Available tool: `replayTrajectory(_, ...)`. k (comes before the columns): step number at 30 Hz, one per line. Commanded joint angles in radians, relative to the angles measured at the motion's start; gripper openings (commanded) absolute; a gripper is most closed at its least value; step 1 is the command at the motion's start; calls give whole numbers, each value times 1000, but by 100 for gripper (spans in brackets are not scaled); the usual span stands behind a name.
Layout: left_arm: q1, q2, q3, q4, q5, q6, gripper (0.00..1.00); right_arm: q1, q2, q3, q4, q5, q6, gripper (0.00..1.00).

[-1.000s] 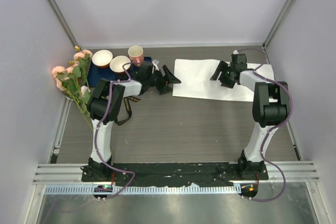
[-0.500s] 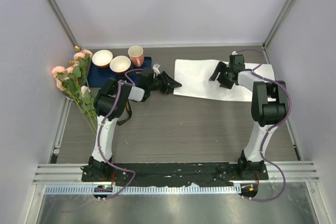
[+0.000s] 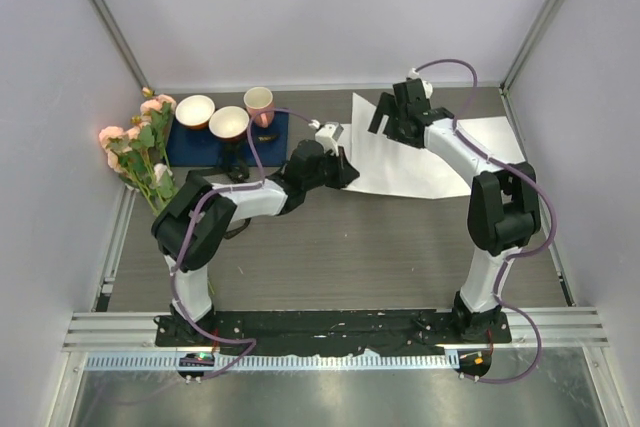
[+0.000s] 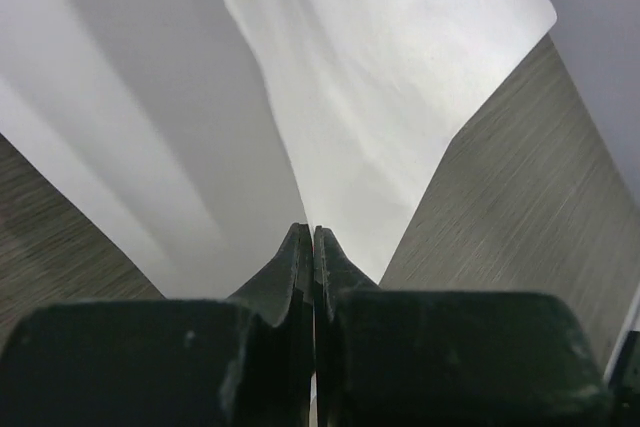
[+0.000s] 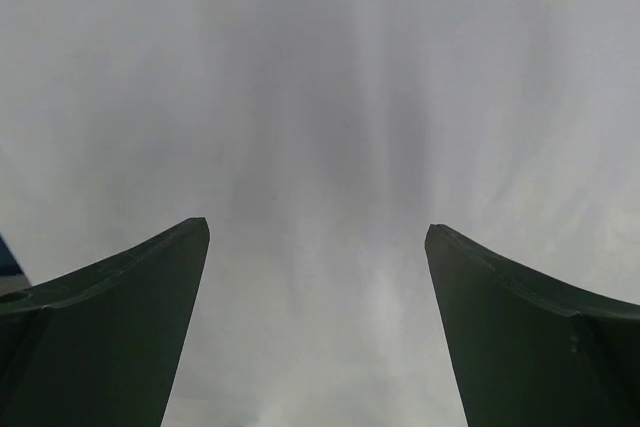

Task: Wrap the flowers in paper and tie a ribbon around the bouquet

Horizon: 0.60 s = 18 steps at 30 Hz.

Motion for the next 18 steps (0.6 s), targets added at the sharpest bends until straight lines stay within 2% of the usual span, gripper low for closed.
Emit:
replayTrajectory(1, -52, -42, -35, -1, -196, 267, 0, 33, -46, 80, -6, 17, 23, 98)
replayTrajectory(9, -106, -19, -1, -39, -305, 385, 0, 111, -5, 222, -45, 85, 47, 97)
replayTrajectory(18, -152, -9, 22, -62, -360, 439, 0, 177, 23, 265, -64, 188, 44, 97)
